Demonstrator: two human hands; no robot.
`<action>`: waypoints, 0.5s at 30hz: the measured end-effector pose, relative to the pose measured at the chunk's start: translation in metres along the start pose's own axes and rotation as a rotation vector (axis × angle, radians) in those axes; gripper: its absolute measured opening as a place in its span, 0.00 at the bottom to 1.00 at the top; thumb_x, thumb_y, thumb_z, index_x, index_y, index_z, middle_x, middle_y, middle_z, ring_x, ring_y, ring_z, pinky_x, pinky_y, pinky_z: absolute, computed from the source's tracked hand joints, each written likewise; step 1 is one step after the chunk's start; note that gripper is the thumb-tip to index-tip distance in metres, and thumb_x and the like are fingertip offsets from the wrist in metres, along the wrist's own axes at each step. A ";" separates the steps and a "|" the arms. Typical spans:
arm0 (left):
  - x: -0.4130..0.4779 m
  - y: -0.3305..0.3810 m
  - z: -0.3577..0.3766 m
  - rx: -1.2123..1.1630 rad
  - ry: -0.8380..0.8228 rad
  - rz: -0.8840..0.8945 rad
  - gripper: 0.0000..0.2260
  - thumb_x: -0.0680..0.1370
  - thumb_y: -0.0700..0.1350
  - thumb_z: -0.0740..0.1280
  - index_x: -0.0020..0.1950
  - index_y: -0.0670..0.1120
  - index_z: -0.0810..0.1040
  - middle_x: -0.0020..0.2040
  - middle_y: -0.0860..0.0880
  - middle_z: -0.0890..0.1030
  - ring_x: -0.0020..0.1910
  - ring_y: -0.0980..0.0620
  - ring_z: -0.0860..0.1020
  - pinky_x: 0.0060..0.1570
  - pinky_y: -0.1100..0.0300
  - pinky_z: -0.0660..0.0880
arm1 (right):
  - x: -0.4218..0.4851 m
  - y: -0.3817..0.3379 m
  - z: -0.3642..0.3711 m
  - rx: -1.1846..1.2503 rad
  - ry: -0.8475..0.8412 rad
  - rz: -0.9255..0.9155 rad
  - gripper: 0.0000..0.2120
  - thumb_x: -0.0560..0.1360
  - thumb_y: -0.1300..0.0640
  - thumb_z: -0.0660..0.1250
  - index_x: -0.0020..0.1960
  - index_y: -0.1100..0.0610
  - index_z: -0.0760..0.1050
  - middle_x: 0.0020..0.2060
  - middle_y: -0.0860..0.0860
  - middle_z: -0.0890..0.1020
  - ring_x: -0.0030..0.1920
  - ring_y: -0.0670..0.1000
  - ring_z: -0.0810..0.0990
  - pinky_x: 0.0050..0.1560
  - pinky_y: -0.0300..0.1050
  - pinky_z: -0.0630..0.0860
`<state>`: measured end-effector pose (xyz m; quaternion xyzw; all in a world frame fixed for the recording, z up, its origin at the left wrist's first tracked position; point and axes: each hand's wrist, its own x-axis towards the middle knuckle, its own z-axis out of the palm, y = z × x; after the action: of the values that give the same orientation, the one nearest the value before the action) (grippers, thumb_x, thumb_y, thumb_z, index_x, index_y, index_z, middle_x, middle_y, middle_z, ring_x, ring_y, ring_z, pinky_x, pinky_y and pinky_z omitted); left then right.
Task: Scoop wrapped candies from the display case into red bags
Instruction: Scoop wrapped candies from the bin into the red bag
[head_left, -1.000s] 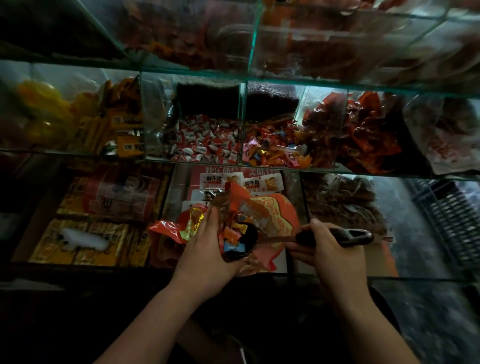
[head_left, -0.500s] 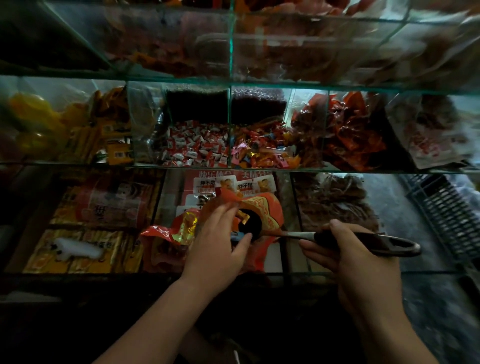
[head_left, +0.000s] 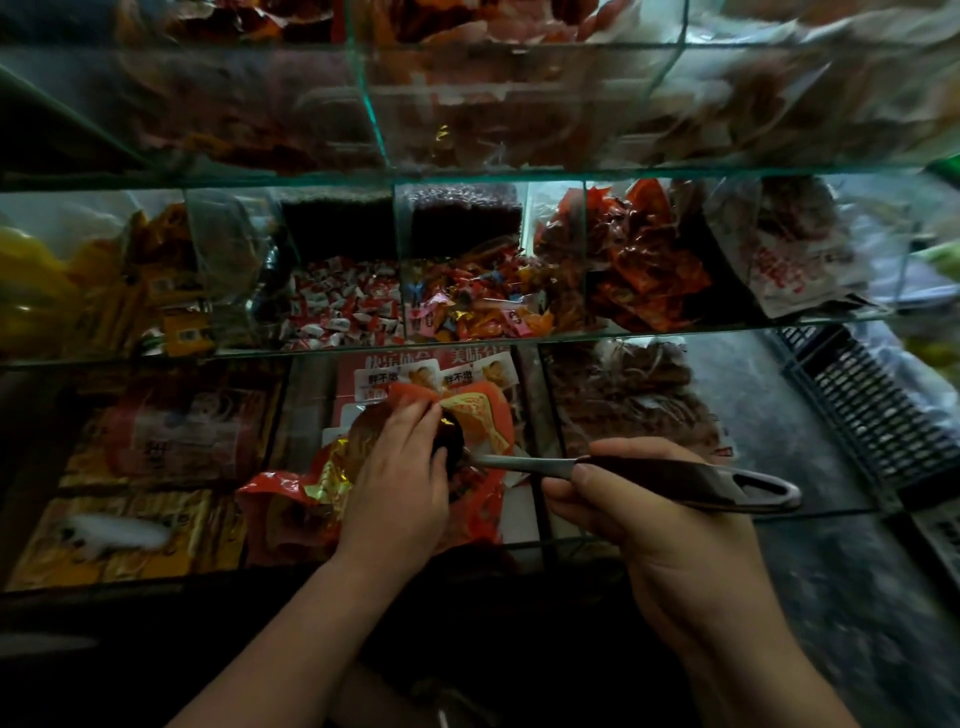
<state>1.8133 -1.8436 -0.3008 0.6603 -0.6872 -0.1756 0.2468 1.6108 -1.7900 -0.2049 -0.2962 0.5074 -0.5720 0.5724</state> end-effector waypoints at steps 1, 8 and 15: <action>0.002 0.002 -0.001 -0.004 0.005 0.013 0.22 0.85 0.47 0.59 0.79 0.46 0.66 0.79 0.49 0.66 0.79 0.51 0.61 0.77 0.50 0.61 | -0.001 -0.001 0.000 0.006 -0.001 -0.006 0.14 0.72 0.74 0.72 0.39 0.56 0.85 0.38 0.64 0.86 0.41 0.63 0.89 0.40 0.45 0.84; 0.026 0.009 -0.015 -0.102 0.104 0.163 0.21 0.84 0.47 0.63 0.77 0.48 0.69 0.78 0.53 0.67 0.77 0.58 0.61 0.76 0.55 0.62 | 0.003 -0.013 0.004 0.100 0.042 -0.057 0.08 0.73 0.70 0.72 0.40 0.59 0.83 0.36 0.63 0.86 0.40 0.65 0.88 0.39 0.48 0.85; 0.076 0.022 -0.034 -0.436 0.324 0.135 0.28 0.82 0.57 0.64 0.80 0.54 0.58 0.78 0.55 0.61 0.76 0.61 0.60 0.73 0.64 0.59 | 0.028 -0.042 0.014 0.236 0.077 -0.081 0.09 0.75 0.58 0.68 0.50 0.64 0.77 0.40 0.58 0.86 0.47 0.64 0.88 0.43 0.51 0.85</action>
<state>1.8139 -1.9152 -0.2523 0.5637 -0.6274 -0.1944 0.5009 1.6041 -1.8275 -0.1683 -0.2250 0.4457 -0.6613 0.5598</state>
